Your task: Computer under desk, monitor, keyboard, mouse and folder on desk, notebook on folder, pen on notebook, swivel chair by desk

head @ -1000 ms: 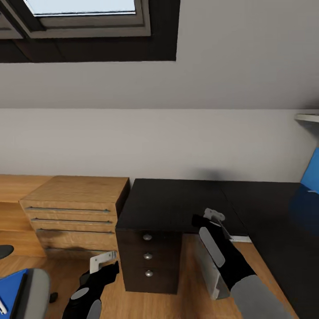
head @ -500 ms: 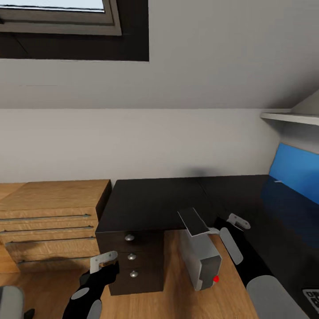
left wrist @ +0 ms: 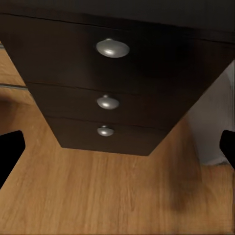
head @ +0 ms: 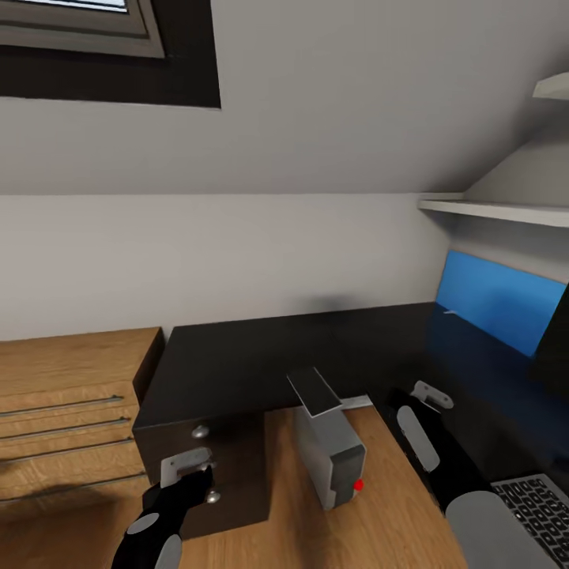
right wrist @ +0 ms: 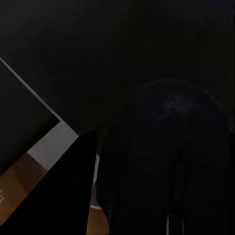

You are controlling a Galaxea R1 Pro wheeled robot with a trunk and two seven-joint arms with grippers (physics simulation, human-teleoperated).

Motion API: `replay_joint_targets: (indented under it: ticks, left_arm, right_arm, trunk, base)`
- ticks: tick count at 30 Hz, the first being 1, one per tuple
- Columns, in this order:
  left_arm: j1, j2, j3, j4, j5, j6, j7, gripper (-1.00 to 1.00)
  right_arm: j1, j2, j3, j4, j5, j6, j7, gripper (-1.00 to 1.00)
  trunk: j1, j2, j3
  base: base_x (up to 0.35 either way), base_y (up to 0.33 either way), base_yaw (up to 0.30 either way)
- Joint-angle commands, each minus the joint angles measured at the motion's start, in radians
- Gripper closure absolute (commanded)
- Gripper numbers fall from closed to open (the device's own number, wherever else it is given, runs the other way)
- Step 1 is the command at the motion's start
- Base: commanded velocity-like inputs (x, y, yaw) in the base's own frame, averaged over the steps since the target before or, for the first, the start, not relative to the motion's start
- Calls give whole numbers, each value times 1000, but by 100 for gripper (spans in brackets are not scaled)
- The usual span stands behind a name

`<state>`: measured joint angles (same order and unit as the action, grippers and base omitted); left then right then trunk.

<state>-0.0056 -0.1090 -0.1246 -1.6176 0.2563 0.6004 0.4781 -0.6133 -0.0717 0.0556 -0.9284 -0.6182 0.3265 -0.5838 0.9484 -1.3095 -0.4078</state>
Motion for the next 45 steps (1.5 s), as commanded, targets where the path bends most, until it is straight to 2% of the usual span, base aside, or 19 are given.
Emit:
replay_joint_targets:
  ticks: [1,12,25,45]
  left_arm:
    - [-1,0,-1,-1,11,2,10,-100]
    - [-1,0,0,-1,11,1,10,-100]
    - [-1,0,-1,-1,11,1,10,-100]
    - [-1,0,-4,-1,11,0,10,-100]
  right_arm:
    - [-1,-1,4,1,-5,3,-6,100]
    - [-1,-20,4,10,-3,3,-5,100]
    - [-1,-20,9,11,-2,2,-4,100]
    - [-1,-14,24,7,3,4,1,100]
  trunk:
    - [0,-1,-1]
    - [0,-1,-1]
    - [0,-1,-1]
    - [0,-1,-1]
  base:
    - [0,0,-271]
    - [0,0,-271]
    - [0,0,-262]
    - [0,0,-13]
